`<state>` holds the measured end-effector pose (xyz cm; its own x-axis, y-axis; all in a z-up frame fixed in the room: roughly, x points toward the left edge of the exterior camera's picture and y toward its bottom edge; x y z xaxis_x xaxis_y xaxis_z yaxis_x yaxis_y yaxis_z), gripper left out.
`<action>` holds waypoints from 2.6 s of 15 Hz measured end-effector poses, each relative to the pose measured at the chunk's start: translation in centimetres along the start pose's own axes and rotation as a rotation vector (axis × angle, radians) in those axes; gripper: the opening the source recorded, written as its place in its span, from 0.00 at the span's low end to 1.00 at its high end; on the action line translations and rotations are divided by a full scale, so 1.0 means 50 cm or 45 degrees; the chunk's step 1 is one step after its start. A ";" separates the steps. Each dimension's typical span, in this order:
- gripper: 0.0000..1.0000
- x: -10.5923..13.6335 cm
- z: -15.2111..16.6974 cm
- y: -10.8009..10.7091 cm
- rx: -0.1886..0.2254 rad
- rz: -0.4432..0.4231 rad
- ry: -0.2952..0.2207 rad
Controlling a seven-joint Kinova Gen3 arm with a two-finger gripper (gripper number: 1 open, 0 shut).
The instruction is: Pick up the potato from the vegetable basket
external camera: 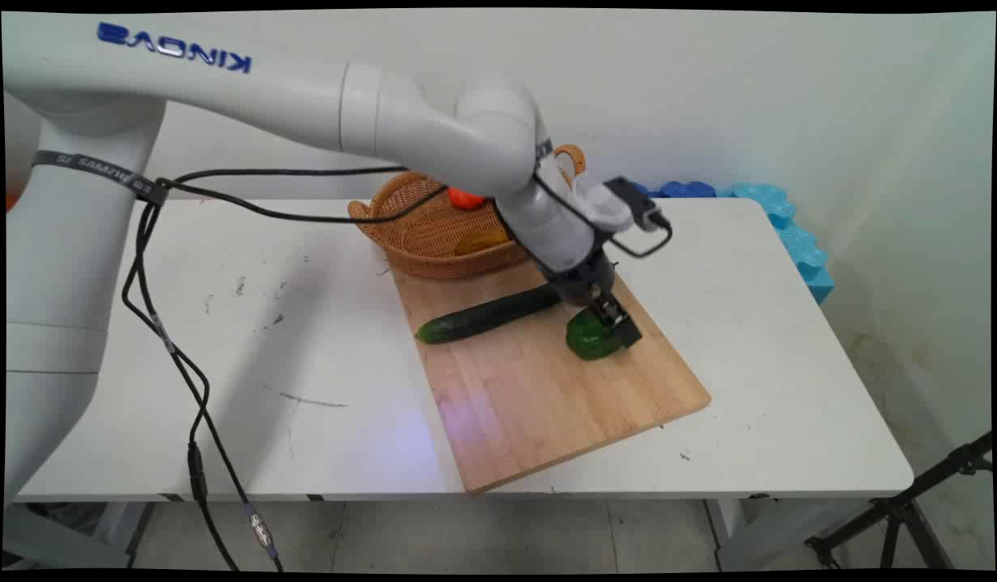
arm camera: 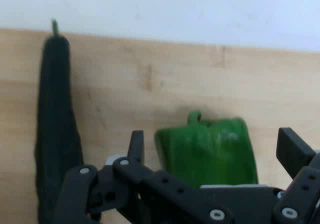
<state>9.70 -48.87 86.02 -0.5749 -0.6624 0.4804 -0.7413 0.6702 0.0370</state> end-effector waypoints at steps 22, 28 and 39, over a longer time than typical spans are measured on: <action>1.00 -0.034 -0.242 -0.425 0.060 -0.057 -0.004; 1.00 -0.089 -0.187 -0.481 0.006 -0.122 -0.091; 1.00 -0.108 -0.110 -0.533 -0.088 -0.173 -0.139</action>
<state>34.45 -61.34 87.25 -0.5079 -0.7785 0.3688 -0.7914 0.5907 0.1571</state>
